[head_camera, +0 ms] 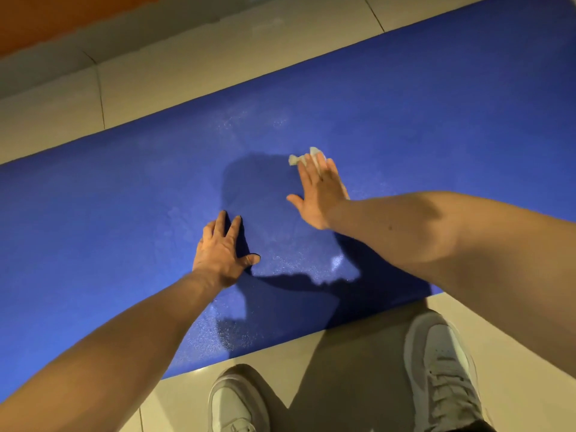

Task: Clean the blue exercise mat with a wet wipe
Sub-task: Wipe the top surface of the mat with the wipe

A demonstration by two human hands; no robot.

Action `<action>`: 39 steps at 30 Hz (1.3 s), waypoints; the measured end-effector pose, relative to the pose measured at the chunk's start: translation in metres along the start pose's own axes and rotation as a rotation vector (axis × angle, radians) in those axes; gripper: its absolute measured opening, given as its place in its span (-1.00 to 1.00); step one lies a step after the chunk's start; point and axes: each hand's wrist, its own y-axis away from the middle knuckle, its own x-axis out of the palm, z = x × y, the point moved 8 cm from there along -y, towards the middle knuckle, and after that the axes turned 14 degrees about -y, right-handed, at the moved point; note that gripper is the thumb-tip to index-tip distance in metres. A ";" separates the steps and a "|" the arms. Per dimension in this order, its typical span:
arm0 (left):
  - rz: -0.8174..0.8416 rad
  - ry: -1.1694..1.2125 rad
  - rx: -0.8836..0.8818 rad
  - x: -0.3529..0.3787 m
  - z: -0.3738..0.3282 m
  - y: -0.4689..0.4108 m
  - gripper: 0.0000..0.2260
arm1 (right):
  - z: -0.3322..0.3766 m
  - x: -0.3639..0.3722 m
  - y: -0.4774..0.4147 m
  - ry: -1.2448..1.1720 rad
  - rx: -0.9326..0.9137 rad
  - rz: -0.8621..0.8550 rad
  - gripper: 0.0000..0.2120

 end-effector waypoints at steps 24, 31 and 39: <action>-0.121 0.078 -0.075 -0.018 0.021 -0.029 -0.26 | 0.090 0.020 -0.019 -0.087 -0.196 0.053 -0.22; -0.118 0.088 -0.094 -0.022 0.023 -0.037 -0.25 | 0.027 -0.018 -0.069 0.059 -0.261 0.012 -0.29; -0.127 0.102 -0.130 -0.027 0.031 -0.051 -0.26 | 0.041 -0.015 -0.089 -0.188 0.064 -0.097 -0.18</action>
